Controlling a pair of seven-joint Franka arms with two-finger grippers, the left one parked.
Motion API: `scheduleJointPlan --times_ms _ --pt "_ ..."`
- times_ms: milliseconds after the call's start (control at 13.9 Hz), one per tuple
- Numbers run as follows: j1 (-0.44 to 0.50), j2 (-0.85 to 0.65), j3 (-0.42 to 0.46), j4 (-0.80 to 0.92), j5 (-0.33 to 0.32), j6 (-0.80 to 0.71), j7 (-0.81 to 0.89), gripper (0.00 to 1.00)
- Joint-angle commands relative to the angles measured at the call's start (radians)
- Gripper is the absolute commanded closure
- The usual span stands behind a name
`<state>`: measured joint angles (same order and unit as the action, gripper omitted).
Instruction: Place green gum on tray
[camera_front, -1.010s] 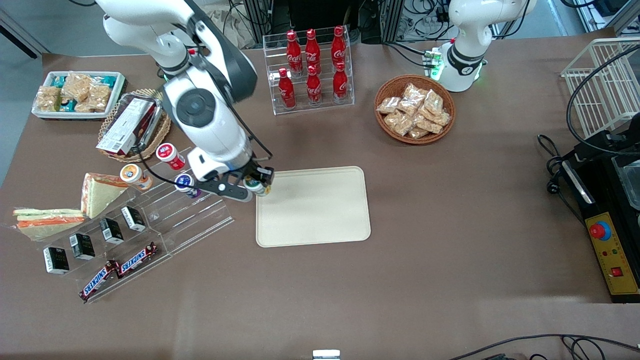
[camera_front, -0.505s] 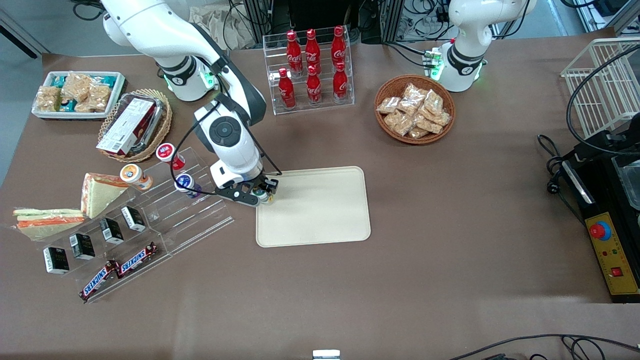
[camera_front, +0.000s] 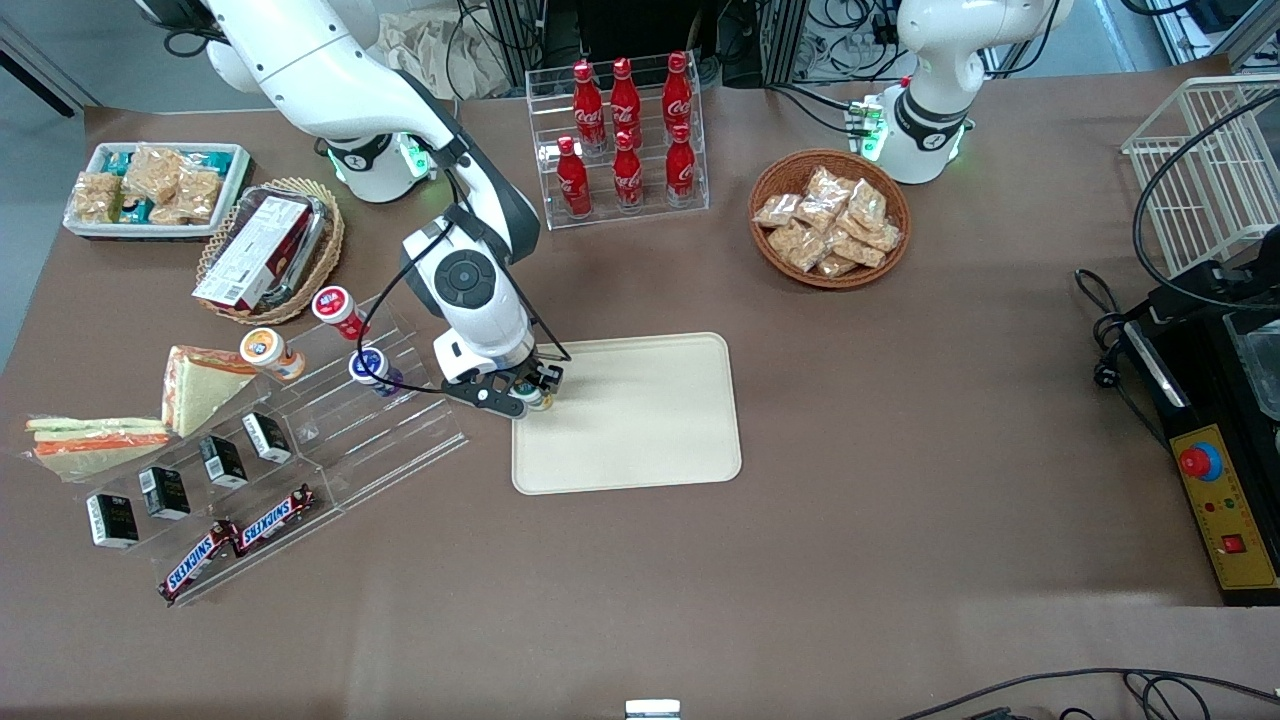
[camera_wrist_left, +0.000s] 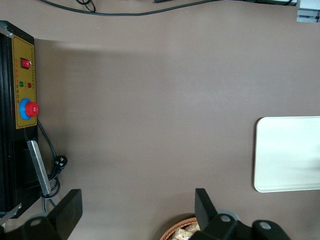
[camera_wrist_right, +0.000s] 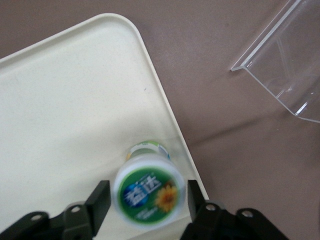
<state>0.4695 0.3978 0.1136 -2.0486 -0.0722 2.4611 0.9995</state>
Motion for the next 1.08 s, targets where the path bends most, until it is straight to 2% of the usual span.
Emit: scheduleJointPlan --times_ms 0,433,649,1010 --pt "0.008 0.001 -0.003 -0.001 -0.034 0.016 0.044 0.00" --pt "0.005 -0.037 -0.003 0.050 -0.034 -0.034 0.028 0.00" --pt "-0.003 -0.077 -0.003 0.172 -0.034 -0.199 -0.011 0.00" --pt "-0.028 -0.089 -0.011 0.539 -0.049 -0.586 -0.217 0.00"
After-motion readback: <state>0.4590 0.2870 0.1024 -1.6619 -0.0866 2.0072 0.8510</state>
